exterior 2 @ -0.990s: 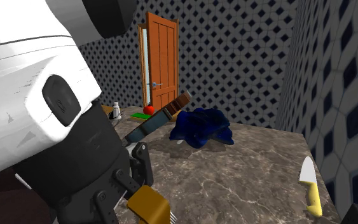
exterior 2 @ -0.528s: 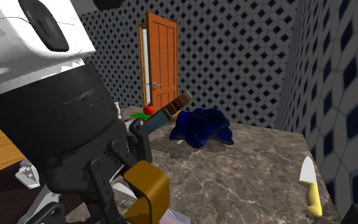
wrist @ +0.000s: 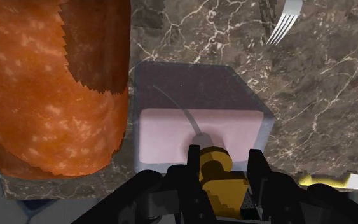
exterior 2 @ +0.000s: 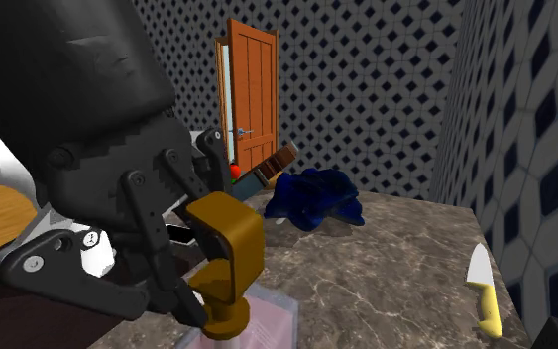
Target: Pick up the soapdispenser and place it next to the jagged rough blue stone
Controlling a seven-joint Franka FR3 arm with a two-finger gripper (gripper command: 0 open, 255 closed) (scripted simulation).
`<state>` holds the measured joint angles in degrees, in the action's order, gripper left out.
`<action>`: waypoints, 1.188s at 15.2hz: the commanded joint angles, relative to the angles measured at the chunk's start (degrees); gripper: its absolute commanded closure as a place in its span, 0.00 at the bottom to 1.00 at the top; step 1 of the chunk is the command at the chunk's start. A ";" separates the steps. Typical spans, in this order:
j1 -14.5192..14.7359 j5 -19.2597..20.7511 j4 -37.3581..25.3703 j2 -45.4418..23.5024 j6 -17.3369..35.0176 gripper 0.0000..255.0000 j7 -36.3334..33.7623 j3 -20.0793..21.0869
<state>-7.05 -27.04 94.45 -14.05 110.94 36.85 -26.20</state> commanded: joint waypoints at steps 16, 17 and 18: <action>-1.22 1.20 -12.91 -0.16 -12.11 1.00 -4.14 -0.61; -1.35 1.16 -13.88 -0.32 -12.90 1.00 -4.36 -0.64; -1.50 1.12 -14.87 -0.49 -13.71 1.00 -4.58 -0.67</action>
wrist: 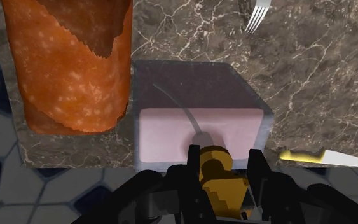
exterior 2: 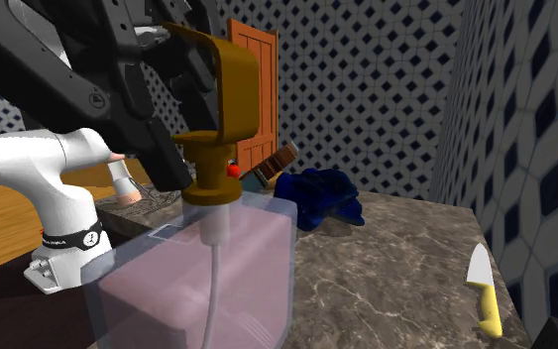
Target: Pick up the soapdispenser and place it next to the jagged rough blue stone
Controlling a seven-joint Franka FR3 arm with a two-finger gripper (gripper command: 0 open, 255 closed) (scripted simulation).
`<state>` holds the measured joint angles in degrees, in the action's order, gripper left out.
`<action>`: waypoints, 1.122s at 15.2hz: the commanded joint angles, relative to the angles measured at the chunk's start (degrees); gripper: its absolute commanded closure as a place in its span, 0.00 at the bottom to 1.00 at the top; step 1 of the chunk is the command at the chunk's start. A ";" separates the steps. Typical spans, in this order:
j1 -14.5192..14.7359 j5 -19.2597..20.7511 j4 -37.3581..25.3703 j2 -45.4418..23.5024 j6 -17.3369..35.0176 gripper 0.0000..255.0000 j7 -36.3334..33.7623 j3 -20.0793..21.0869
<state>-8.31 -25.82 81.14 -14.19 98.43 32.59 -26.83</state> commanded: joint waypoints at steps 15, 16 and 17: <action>-4.40 -2.93 -21.40 -6.12 -15.26 1.00 -3.85 -0.13; -4.92 -3.33 -23.26 -6.82 -16.42 1.00 -4.16 -0.09; -5.49 -3.77 -25.25 -7.59 -17.62 1.00 -4.48 -0.03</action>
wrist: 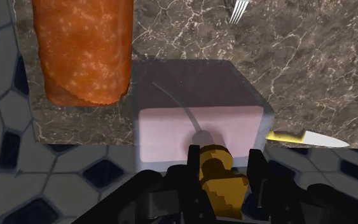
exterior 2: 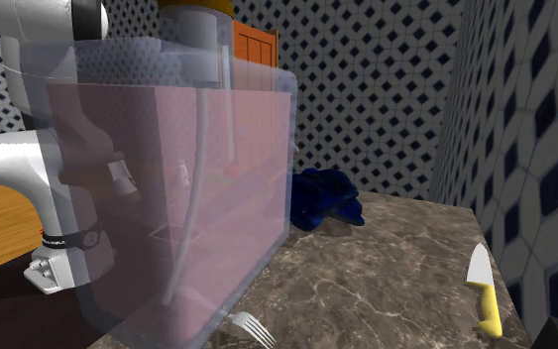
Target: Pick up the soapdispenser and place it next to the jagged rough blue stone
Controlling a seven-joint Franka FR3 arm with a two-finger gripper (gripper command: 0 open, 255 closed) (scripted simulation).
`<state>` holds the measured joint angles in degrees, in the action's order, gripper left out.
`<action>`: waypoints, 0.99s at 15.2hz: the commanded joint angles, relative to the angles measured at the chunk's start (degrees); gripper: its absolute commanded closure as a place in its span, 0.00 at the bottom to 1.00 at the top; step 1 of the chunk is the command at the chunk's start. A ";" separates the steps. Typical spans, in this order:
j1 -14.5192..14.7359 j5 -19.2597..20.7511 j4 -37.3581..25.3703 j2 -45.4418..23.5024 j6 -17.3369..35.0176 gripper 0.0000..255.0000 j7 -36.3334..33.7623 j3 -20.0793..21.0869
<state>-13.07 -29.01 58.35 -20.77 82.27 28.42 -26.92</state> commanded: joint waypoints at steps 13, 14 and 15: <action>8.17 3.47 2.55 6.18 -0.58 1.00 -7.84 0.28; 9.82 4.64 4.93 7.91 0.69 1.00 -9.03 0.72; 11.40 5.71 7.07 9.50 1.87 1.00 -10.28 1.16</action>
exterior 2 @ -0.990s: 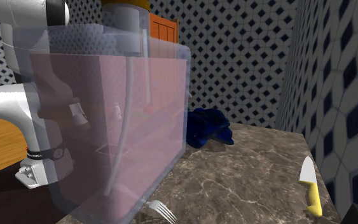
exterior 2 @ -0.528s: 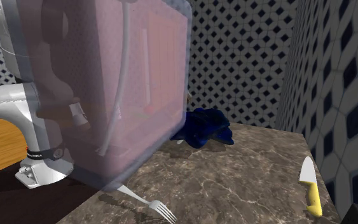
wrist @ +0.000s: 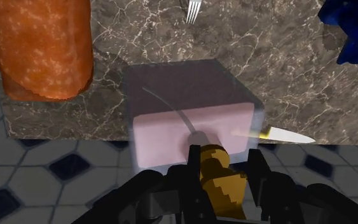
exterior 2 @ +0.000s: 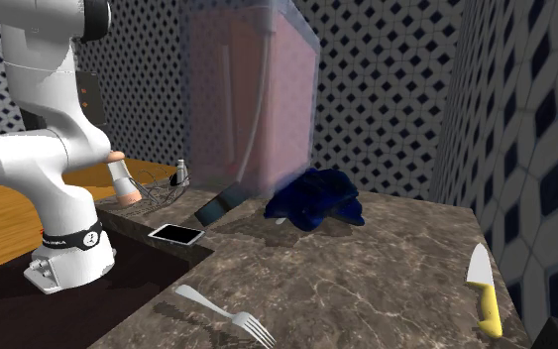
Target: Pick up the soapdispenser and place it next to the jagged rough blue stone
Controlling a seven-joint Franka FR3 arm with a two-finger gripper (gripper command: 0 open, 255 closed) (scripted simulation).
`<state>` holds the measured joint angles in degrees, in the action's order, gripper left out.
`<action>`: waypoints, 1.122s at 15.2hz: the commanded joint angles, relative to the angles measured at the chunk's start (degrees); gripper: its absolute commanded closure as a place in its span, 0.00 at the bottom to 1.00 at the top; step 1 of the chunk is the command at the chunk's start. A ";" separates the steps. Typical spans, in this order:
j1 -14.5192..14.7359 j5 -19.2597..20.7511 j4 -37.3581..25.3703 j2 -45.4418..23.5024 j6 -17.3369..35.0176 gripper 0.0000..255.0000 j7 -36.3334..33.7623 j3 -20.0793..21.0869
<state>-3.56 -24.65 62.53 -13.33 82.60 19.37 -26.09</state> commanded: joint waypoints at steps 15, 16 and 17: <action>16.57 11.43 18.71 14.21 12.45 1.00 -22.12 10.95; 17.29 11.83 18.98 14.38 12.88 1.00 -23.51 11.70; 18.03 12.22 19.16 14.48 13.28 1.00 -24.89 12.41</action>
<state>13.67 -12.95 80.95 0.67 95.19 -3.98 -14.46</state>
